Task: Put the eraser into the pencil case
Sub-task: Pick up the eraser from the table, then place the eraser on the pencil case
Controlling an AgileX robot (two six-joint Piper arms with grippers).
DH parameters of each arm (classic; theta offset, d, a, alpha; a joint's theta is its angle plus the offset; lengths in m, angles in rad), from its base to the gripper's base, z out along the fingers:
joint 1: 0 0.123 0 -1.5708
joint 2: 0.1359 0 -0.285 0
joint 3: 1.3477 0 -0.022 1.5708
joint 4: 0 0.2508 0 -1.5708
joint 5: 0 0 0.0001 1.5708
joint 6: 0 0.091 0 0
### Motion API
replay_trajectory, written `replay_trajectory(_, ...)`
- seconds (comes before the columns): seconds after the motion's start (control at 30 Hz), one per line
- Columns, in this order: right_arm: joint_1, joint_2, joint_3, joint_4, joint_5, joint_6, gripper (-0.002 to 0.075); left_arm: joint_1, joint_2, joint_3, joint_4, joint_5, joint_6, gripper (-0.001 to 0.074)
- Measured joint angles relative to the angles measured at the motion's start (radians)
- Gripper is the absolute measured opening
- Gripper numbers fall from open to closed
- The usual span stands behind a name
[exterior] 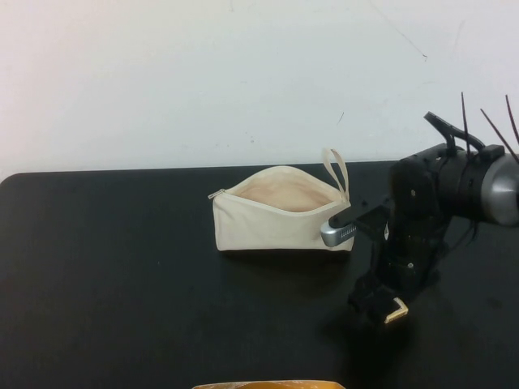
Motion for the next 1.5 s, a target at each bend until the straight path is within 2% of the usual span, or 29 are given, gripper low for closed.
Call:
replay_trajectory(0.2, 0.0, 0.014, 0.0, 0.002, 0.002, -0.005, 0.0304, 0.0, 0.0, 0.0, 0.0, 0.0, 0.0, -0.0003)
replay_trajectory(0.37, 0.0, -0.013, 0.0, 0.011, 0.034, -0.007, 0.0304, 0.0, 0.0, 0.0, 0.0, 0.0, 0.0, -0.0003)
replay_trajectory(0.6, 0.0, -0.195, 0.0, 0.106, 0.021, -0.031, 0.0304, 0.0, 0.0, 0.0, 0.0, 0.0, 0.0, -0.0003)
replay_trajectory(0.9, 0.0, -0.268, 0.0, 0.358, -0.31, -0.14, 0.0304, 0.0, 0.0, 0.0, 0.0, -0.001, 0.0, -0.0003)
replay_trajectory(1.07, 0.0, -0.223, 0.0, 0.577, -0.495, -0.325, 0.0304, 0.0, 0.0, 0.0, 0.0, -0.001, 0.0, -0.0003)
replay_trajectory(1.3, 0.0, -0.144, 0.0, 0.824, -0.598, -0.552, 0.0308, 0.0, 0.0, 0.0, 0.0, -0.001, 0.0, -0.0003)
replay_trajectory(1.5, 0.0, -0.112, 0.0, 0.905, -0.652, -0.588, 0.0389, 0.0, 0.0, 0.0, 0.0, -0.001, 0.0, -0.0003)
